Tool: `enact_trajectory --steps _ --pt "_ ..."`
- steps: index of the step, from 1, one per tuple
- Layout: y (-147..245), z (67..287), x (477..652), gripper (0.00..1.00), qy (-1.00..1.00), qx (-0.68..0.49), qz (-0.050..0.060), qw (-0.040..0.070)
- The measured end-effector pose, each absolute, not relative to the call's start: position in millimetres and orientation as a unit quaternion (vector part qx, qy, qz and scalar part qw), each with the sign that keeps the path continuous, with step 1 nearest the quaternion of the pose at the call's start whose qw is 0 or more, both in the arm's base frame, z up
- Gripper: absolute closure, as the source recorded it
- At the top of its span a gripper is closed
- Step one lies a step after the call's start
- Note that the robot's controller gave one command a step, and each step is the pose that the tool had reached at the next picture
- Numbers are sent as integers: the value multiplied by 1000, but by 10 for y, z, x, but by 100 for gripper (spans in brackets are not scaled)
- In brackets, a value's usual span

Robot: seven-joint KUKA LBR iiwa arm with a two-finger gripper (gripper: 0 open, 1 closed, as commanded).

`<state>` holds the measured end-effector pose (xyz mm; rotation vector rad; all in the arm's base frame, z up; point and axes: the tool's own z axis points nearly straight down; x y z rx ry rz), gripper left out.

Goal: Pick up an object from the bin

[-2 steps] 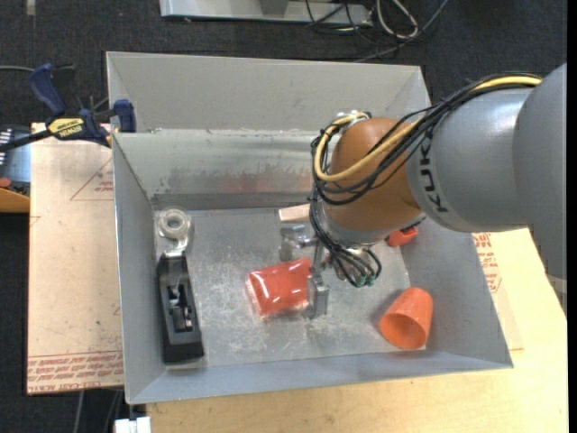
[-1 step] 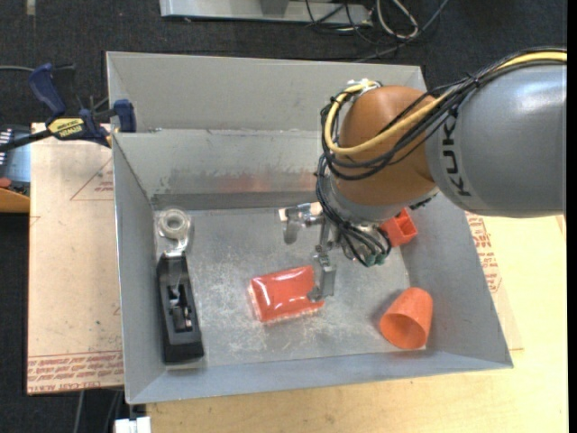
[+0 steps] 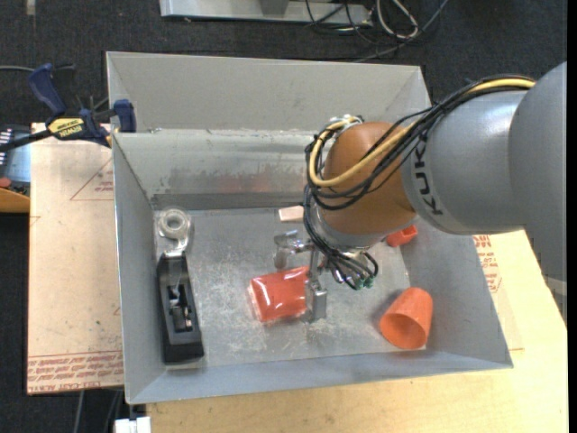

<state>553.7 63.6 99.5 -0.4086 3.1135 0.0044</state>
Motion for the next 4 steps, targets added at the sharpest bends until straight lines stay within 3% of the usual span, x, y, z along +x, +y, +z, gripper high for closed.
enact_trajectory --steps 1,2,4 --pt "754 702 5407 0 989 -147 2 12" --pt "719 713 5515 100 990 -139 3 7" --pt "717 827 5495 100 990 -139 3 4"
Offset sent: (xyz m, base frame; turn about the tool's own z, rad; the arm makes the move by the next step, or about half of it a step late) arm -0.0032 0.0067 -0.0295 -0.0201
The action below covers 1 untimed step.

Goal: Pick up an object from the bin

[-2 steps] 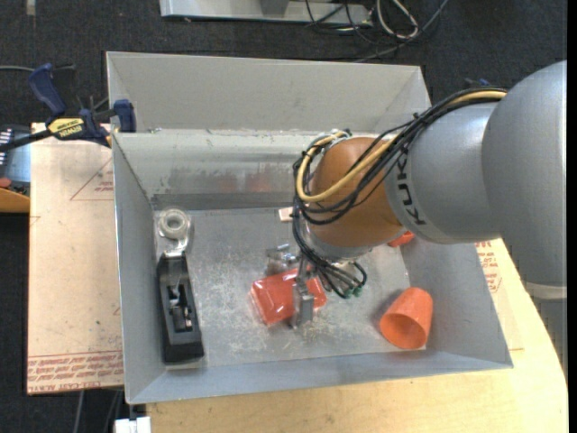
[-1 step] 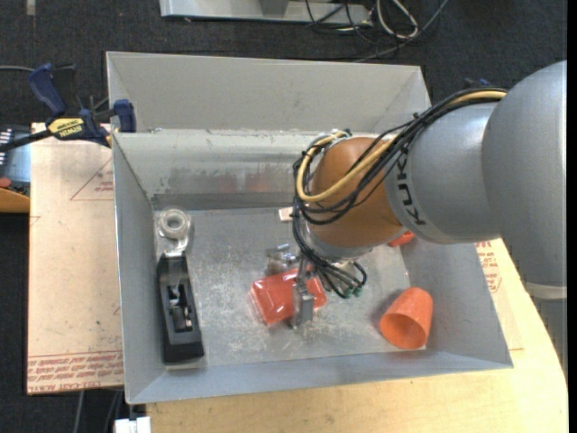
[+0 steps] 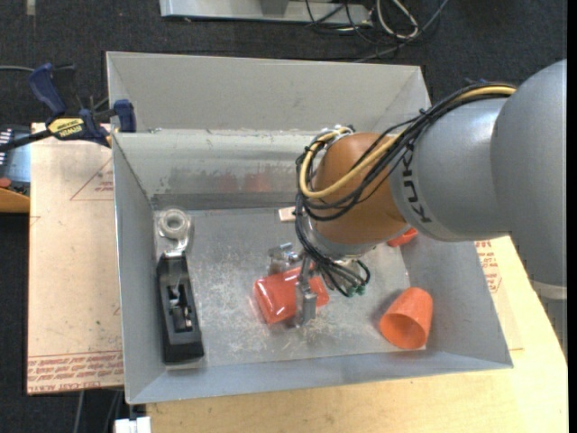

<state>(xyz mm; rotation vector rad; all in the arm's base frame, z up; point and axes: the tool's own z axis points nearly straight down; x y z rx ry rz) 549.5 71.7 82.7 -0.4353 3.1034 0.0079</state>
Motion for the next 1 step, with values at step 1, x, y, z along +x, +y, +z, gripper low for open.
enact_trajectory --steps 1 --pt "720 1233 5490 100 990 -138 3 3"
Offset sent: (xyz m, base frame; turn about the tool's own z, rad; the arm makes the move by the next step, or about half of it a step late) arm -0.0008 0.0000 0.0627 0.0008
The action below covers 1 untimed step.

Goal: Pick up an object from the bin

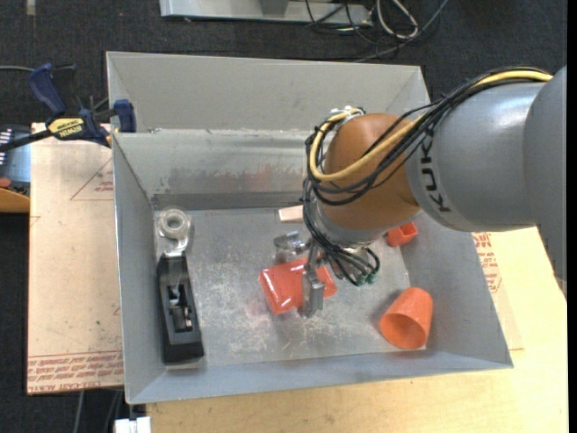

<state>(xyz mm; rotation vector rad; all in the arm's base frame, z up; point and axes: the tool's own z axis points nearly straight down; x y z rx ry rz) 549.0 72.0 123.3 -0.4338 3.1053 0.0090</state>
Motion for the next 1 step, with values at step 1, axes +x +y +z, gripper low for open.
enact_trajectory --steps 1 --pt "725 1498 5510 100 990 -138 3 7"
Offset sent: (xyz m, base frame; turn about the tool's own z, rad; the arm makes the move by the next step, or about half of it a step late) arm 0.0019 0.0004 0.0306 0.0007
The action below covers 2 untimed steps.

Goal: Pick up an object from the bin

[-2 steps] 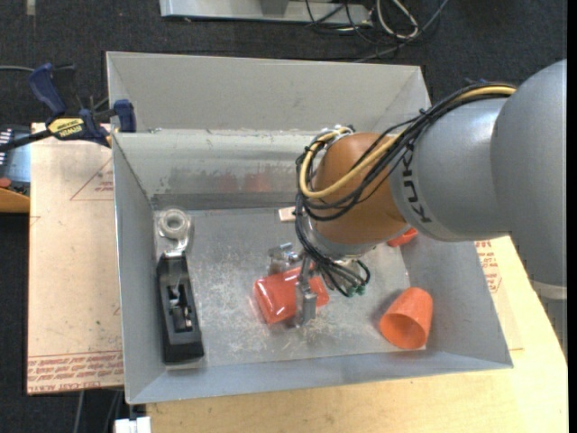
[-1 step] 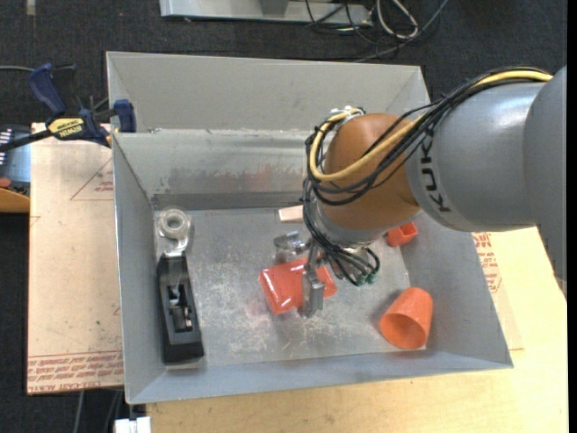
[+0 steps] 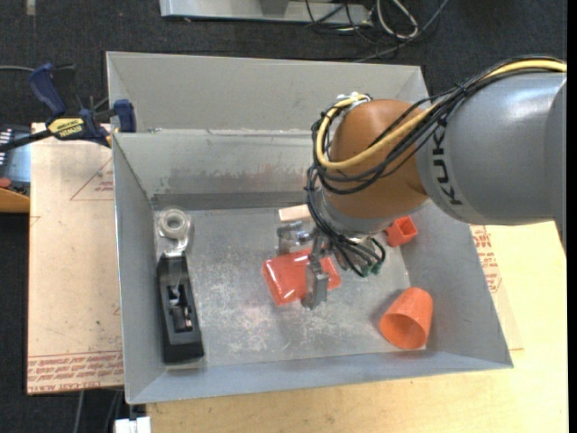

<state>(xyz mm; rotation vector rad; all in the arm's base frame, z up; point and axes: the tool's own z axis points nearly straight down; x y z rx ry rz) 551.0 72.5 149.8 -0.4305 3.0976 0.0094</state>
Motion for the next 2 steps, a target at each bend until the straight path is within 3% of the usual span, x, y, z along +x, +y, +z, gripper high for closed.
enact_trajectory --steps 1,2 --pt "727 1517 5507 100 991 -137 3 6" --pt "728 1723 5495 100 991 -137 3 4"
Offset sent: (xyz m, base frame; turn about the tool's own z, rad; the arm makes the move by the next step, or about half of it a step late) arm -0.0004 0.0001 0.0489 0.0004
